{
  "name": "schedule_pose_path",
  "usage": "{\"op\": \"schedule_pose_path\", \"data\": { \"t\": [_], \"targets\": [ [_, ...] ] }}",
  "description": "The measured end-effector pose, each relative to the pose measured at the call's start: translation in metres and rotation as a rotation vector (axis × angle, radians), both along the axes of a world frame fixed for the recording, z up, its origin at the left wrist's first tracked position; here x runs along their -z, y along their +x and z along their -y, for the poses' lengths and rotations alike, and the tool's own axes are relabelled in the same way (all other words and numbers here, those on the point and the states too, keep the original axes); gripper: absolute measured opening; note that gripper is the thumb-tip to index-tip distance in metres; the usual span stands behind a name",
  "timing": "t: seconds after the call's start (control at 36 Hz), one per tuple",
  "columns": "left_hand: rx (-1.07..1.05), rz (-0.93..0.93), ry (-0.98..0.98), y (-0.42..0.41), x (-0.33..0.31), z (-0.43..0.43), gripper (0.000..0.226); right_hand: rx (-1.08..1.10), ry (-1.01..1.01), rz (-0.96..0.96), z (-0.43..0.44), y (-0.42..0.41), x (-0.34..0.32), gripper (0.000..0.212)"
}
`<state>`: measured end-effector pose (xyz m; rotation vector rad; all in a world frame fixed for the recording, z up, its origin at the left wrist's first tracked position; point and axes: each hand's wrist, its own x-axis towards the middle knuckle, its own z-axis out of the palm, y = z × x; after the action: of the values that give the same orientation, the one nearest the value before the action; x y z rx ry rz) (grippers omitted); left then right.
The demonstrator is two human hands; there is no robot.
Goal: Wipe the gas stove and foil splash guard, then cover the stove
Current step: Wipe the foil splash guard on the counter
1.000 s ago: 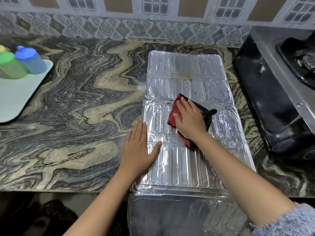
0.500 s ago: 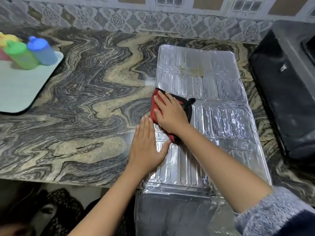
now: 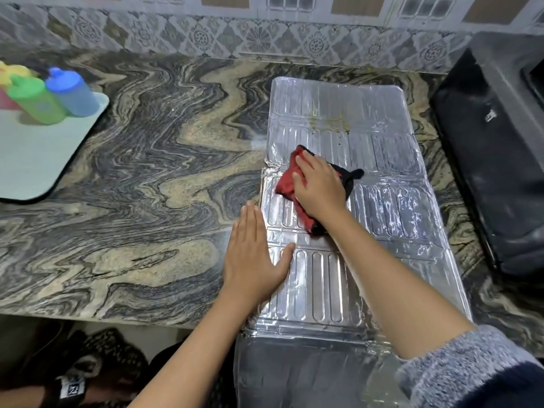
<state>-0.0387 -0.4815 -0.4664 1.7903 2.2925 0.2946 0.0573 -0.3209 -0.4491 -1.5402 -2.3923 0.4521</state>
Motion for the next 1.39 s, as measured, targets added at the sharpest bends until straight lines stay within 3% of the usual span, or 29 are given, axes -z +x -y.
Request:
{"op": "schedule_pose_path", "data": {
  "t": [0.44,0.58,0.83,1.11,1.39],
  "targets": [
    [0.025,0.036,-0.089,-0.004,-0.016,-0.002,0.093,0.163,-0.039,-0.008,-0.013,0.092,-0.004,0.046],
    [-0.054,0.075,-0.027,-0.008,-0.038,-0.039,0.079,0.175,-0.048,0.003,-0.012,0.088,-0.005,0.046],
    [-0.035,0.086,0.010,-0.026,-0.017,-0.114,0.076,0.149,-0.061,0.062,-0.018,0.097,-0.002,0.050],
    [-0.018,0.035,0.081,-0.028,-0.004,-0.114,0.075,0.513,-0.080,0.108,-0.079,0.133,-0.005,0.052],
    [-0.013,0.003,0.072,-0.032,0.002,-0.117,0.079,0.287,-0.077,0.149,-0.105,0.099,-0.004,0.052]
  ]
}}
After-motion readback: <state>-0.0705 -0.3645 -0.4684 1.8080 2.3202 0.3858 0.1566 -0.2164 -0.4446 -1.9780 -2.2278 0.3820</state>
